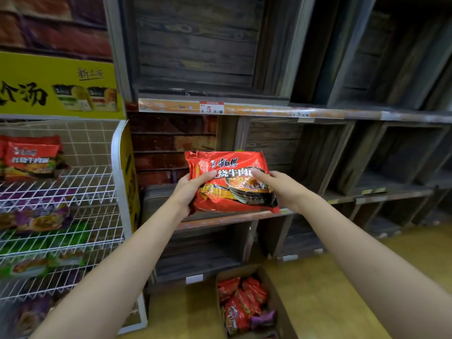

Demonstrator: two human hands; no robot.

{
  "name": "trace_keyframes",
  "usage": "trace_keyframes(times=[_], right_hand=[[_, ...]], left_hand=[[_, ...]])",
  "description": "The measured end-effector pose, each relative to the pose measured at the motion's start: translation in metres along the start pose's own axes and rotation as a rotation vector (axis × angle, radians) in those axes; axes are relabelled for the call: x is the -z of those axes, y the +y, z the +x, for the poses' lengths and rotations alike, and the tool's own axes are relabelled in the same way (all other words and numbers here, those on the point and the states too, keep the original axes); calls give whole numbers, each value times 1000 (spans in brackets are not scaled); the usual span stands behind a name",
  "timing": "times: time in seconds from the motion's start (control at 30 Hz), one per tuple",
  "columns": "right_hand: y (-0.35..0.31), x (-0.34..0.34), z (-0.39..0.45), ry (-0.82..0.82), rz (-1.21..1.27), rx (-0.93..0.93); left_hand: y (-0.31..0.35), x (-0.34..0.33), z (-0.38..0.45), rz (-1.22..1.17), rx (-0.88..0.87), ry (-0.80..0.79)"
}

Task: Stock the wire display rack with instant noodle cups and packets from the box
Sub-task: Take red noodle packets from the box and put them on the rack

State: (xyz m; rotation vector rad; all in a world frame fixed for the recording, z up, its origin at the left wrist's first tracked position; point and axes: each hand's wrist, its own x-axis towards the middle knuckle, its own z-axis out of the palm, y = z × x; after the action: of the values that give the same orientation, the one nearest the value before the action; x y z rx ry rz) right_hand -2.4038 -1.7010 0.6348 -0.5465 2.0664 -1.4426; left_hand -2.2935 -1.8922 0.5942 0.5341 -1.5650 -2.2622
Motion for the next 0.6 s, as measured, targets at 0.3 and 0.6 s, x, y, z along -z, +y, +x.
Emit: trace_keyframes(times=[0.3,0.6], right_hand=[[30,38,-52,44,138,29],[64,148,-140,318,228,164]], left_hand=[[-14,-61,-34,307,-79,66],[-50,-105,-82,289,-120,95]])
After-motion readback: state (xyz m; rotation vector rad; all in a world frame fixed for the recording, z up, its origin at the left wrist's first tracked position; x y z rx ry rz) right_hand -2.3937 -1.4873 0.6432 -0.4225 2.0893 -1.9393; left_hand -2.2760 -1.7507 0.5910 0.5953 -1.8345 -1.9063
